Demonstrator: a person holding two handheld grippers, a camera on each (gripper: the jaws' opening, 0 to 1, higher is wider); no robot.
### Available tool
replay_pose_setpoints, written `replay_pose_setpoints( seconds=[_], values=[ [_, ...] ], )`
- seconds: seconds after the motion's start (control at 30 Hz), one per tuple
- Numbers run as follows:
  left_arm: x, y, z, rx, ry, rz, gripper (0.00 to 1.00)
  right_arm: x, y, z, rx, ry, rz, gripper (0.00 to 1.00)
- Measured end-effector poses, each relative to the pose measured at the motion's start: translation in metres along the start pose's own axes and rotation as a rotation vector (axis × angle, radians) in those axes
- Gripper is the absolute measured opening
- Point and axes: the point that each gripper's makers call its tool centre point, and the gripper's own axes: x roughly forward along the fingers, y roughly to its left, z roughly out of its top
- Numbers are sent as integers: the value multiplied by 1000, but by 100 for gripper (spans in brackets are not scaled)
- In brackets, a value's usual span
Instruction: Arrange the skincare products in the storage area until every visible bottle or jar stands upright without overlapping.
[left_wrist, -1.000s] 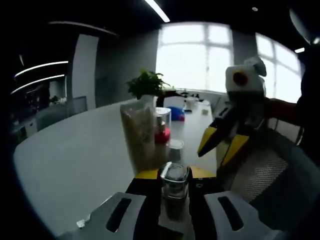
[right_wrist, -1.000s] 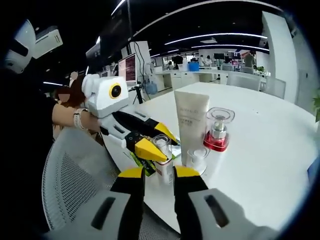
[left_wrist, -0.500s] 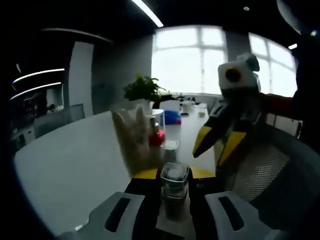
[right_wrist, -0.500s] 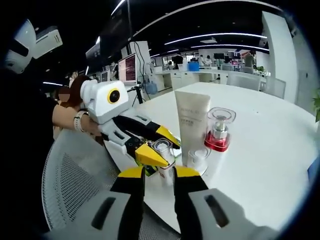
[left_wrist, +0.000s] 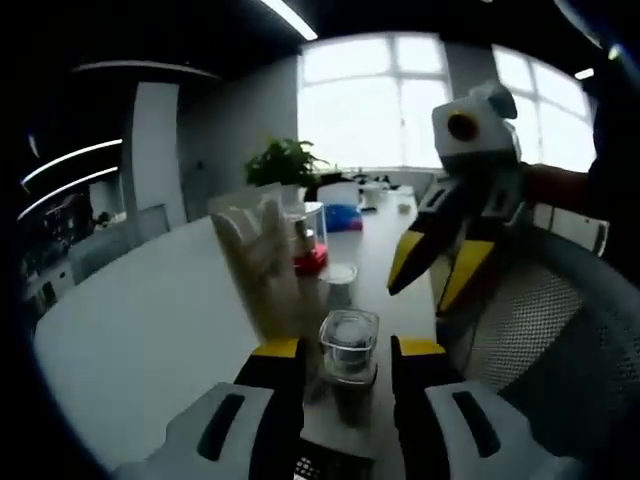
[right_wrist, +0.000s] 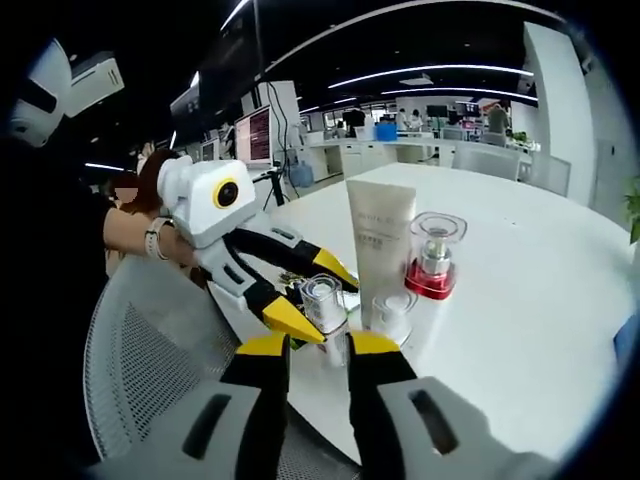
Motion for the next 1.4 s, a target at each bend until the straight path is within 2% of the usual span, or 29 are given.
replay_pose_setpoints(
  seconds=[0.13, 0.43, 0.53, 0.67, 0.87, 1.13, 1.4],
  values=[
    [-4, 5, -9, -6, 53, 29, 29, 0, -4, -3, 0, 11, -7, 22],
    [-8, 7, -27, -48, 134, 51, 32, 3, -8, -9, -8, 45, -4, 22],
    [-7, 6, -37, -103, 177, 48, 31, 4, -12, -12, -20, 64, -9, 22],
    [-8, 4, -44, -112, 211, 43, 22, 4, -17, -16, -20, 77, -12, 23],
    [-7, 3, -53, -139, 258, 53, 21, 6, -26, -26, -1, 107, -21, 23],
    [-2, 1, -58, -161, 289, 54, 16, 10, -33, -34, -3, 149, -27, 19],
    [2, 5, -58, -169, 299, 68, 12, 15, -41, -38, 17, 160, -25, 23]
  ],
)
